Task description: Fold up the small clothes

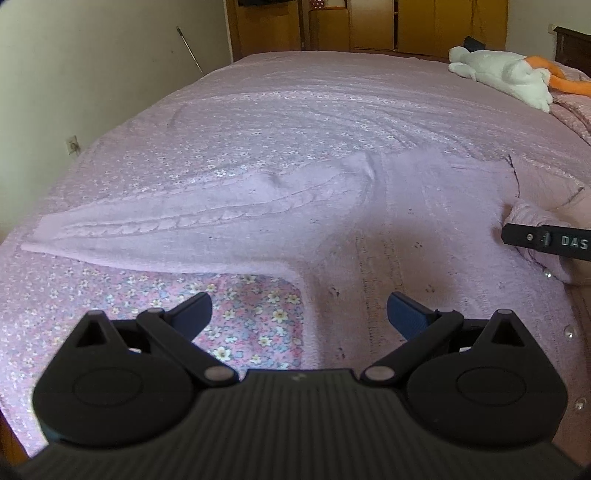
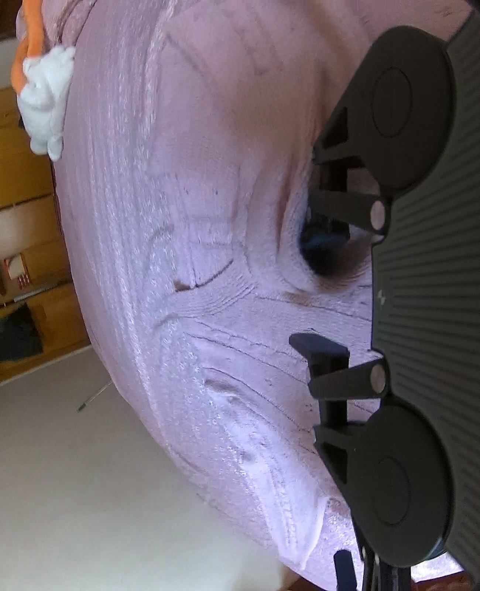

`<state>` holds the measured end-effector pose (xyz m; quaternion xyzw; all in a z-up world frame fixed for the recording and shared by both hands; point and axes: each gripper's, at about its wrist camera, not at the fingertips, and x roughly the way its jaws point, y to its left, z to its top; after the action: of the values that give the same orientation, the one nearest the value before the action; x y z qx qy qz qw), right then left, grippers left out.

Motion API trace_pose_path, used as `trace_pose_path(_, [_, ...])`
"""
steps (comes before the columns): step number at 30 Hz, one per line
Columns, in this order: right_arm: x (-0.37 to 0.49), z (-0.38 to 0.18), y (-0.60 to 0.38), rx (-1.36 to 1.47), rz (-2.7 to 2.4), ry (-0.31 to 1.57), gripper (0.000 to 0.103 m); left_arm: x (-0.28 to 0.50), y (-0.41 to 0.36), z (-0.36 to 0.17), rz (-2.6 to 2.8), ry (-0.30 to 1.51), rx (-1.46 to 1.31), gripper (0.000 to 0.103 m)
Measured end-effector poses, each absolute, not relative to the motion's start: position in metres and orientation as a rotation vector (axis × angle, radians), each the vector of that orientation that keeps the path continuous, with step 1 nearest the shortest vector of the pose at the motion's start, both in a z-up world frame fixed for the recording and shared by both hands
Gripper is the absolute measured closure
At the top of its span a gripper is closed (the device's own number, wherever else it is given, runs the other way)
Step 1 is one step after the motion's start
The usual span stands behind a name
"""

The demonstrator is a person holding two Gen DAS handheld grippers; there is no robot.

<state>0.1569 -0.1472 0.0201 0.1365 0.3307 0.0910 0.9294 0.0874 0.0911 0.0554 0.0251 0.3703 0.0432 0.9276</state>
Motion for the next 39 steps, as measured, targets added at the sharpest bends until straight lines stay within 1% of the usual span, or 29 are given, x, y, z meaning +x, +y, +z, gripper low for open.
trace_pose_path(2, [0.141,0.025,-0.151,0.305,0.204,0.677,0.035,0.088,0.088,0.056,0.078,0.755,0.045,0.000])
trace_pose_path(4, [0.134,0.032,-0.161,0.333,0.215,0.686,0.032,0.087,0.083,0.057,0.063,0.753,0.048,0.000])
trace_pose_path(12, [0.087,0.050,-0.217,0.341,0.146,0.655,0.029,0.089,0.055,0.065,-0.014,0.729,0.077,0.000])
trace_pose_path(16, [0.072,0.046,-0.249,0.348,0.071,0.644,0.025,0.093,0.035,0.070,-0.065,0.727,0.079,0.000])
trace_pose_path(21, [0.063,0.037,-0.280,0.382,0.000,0.636,0.024,0.104,0.006,0.076,-0.098,0.725,0.096,0.000])
trace_pose_path(27, [0.055,0.038,-0.289,0.294,-0.083,0.516,0.024,0.113,-0.035,0.073,-0.188,0.724,0.164,0.001])
trace_pose_path(29, [0.057,0.037,-0.290,0.262,-0.079,0.494,0.025,0.117,-0.049,0.070,-0.243,0.715,0.172,0.005])
trace_pose_path(31, [0.064,0.033,-0.292,0.248,-0.064,0.500,0.026,0.122,-0.064,0.066,-0.277,0.713,0.184,0.014])
trace_pose_path(32, [0.067,0.030,-0.295,0.248,-0.052,0.507,0.028,0.124,-0.070,0.064,-0.295,0.707,0.189,0.016])
trace_pose_path(33, [0.070,0.028,-0.295,0.245,-0.048,0.513,0.030,0.126,-0.078,0.063,-0.321,0.698,0.199,0.022])
trace_pose_path(34, [0.074,0.024,-0.297,0.238,-0.044,0.527,0.036,0.128,-0.087,0.062,-0.343,0.690,0.211,0.026])
trace_pose_path(35, [0.077,0.020,-0.297,0.234,-0.045,0.544,0.039,0.128,-0.094,0.060,-0.356,0.685,0.226,0.028])
trace_pose_path(37, [0.084,0.007,-0.300,0.242,-0.055,0.584,0.040,0.134,-0.110,0.056,-0.396,0.716,0.241,0.037])
trace_pose_path(39, [0.087,-0.006,-0.303,0.261,-0.052,0.598,0.040,0.141,-0.124,0.050,-0.428,0.751,0.249,0.038])
